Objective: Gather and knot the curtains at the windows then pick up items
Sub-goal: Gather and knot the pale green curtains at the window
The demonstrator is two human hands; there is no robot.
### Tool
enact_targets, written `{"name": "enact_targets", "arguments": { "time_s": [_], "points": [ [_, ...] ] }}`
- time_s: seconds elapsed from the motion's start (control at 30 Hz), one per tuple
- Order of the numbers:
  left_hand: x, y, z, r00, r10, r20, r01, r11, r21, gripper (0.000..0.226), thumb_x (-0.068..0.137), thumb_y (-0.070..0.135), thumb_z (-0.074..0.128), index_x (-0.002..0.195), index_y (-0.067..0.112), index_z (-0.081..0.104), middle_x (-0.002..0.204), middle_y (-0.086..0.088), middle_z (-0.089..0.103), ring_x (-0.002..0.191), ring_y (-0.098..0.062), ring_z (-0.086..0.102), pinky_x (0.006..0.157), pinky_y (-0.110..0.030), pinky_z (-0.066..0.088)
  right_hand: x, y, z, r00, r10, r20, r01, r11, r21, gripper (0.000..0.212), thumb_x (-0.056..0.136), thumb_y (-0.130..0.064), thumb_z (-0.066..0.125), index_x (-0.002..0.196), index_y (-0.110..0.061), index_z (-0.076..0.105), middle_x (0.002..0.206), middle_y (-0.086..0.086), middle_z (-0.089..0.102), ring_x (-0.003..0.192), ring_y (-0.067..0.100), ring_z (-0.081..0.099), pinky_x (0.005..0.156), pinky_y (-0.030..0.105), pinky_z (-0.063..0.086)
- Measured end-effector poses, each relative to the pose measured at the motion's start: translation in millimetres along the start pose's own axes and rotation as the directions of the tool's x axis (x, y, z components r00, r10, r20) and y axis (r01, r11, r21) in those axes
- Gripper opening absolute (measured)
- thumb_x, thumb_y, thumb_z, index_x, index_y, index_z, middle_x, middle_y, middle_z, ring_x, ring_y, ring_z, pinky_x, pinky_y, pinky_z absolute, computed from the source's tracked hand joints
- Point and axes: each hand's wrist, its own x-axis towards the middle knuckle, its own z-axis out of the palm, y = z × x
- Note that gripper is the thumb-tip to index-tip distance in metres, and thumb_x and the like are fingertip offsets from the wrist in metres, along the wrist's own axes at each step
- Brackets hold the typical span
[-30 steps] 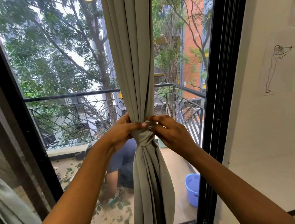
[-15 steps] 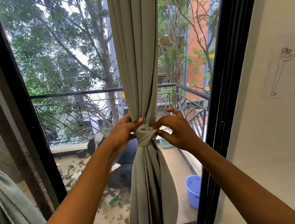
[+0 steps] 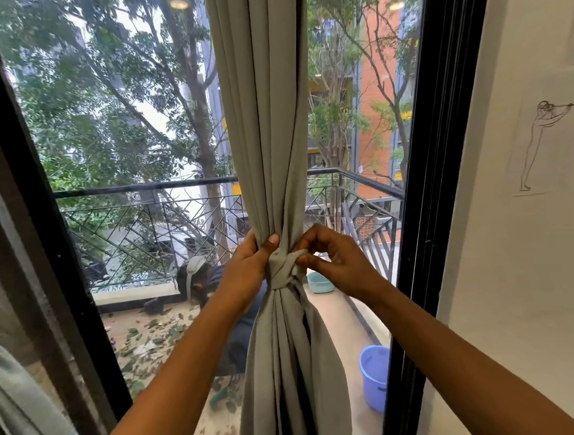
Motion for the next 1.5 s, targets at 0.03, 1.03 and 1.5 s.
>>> {"name": "enact_targets", "arguments": {
  "time_s": [0.03, 1.03, 1.5],
  "points": [
    [0, 1, 1, 1.0, 0.01, 0.009, -0.01, 1.0, 0.01, 0.02, 0.098, 0.009, 0.046, 0.112, 0.021, 0.054, 0.101, 0.005, 0.067, 0.082, 0.002, 0.066, 0.067, -0.013, 0.052, 2, -4, -1, 0.999, 0.044, 0.018, -0.045, 0.997, 0.07, 0.008, 0.084, -0.012, 0.061, 0.085, -0.017, 0.056, 0.076, -0.01, 0.062, 0.073, 0.003, 0.059, 0.072, 0.019, 0.048],
    [-30, -13, 0, 0.963, 0.263, -0.053, -0.241, 0.937, 0.254, 0.088, 0.072, 0.033, 0.075, 0.14, 0.022, 0.02, 0.12, 0.011, 0.061, 0.107, 0.0, 0.062, 0.09, -0.024, 0.051, -40, 18, 40, 0.969, -0.209, -0.131, 0.14, 0.903, -0.407, 0.016, 0.085, -0.014, 0.061, 0.099, -0.009, 0.059, 0.086, 0.006, 0.06, 0.078, 0.015, 0.056, 0.067, 0.032, 0.051],
    [-13, -2, 12, 0.931, 0.338, -0.137, -0.225, 0.828, 0.513, 0.095, 0.079, 0.018, 0.077, 0.149, 0.021, 0.012, 0.133, 0.007, 0.045, 0.111, -0.003, 0.049, 0.084, -0.006, 0.04, -44, 23, 29, 0.916, -0.351, -0.195, 0.143, 0.737, -0.66, 0.013, 0.087, -0.015, 0.057, 0.09, -0.009, 0.069, 0.087, 0.007, 0.065, 0.079, 0.025, 0.058, 0.061, 0.034, 0.048]
  ]
}}
